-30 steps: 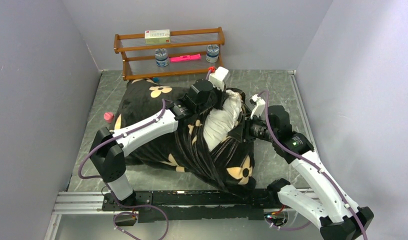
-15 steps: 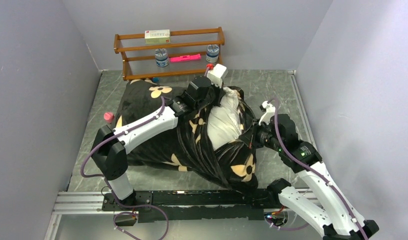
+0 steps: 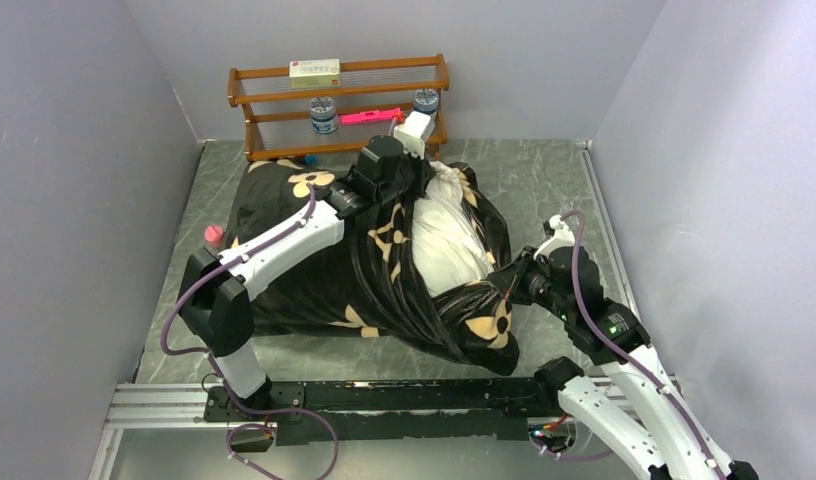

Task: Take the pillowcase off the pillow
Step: Remove the pillow from the pillowcase.

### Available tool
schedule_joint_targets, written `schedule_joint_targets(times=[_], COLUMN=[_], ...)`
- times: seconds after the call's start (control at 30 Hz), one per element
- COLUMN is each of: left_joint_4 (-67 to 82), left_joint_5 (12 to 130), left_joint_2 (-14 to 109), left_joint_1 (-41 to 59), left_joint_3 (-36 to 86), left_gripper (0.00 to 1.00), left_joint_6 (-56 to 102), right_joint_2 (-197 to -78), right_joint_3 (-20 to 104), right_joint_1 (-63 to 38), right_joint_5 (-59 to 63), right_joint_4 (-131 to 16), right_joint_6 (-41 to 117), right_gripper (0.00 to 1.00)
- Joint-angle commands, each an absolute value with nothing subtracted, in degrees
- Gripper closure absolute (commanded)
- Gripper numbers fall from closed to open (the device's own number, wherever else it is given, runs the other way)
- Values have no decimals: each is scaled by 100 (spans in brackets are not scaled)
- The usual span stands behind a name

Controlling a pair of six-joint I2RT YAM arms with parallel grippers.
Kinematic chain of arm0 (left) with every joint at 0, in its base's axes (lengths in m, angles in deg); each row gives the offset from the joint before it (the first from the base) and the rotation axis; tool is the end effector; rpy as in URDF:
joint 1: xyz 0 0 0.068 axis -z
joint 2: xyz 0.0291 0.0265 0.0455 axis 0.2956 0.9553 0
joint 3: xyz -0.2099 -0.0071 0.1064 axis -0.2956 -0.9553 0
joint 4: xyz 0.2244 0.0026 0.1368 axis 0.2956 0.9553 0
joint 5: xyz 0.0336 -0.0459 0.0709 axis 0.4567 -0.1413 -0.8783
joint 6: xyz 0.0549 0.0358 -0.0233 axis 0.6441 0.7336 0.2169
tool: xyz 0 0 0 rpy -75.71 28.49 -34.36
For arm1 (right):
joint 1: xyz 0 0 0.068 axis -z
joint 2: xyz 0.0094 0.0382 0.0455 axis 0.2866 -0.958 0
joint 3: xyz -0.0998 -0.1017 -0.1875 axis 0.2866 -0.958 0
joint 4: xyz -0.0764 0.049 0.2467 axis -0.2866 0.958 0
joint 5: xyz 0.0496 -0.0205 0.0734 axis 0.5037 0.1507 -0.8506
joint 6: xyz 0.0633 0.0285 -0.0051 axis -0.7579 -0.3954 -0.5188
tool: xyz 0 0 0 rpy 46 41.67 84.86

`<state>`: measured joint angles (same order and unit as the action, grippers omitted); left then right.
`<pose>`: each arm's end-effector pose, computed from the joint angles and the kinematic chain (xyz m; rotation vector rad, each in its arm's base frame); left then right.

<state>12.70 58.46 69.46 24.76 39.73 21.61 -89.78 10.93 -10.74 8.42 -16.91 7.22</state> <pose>0.3227 -0.2840 0.3182 0.4034 1.8105 -0.6074 0.1553 0.0816 0.2776 0.1807 2.1684 0.6847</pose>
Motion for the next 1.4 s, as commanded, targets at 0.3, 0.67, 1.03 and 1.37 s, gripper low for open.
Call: schedule_joint_targets(times=[0.3, 0.67, 1.03, 1.37], left_joint_4=[187, 1115, 1484, 1838], left_joint_5=[6490, 7139, 7184, 7224], left_joint_2=[5520, 4569, 4378, 4652], left_joint_1=[1989, 2639, 4126, 4653], left_joint_3=[2830, 2452, 2005, 2134], left_gripper=[82, 35, 9, 3], left_joint_6=[1884, 2558, 4448, 5570], right_joint_2=[-8764, -8921, -8325, -8185], right_joint_3=[362, 174, -29, 38], right_joint_1=[-1050, -1051, -1051, -1055], right_joint_5=[387, 78, 287, 367], right_joint_4=[-2558, -3653, -3650, -3473], right_joint_6=[984, 1353, 1316, 1424], right_gripper=[100, 100, 100, 100])
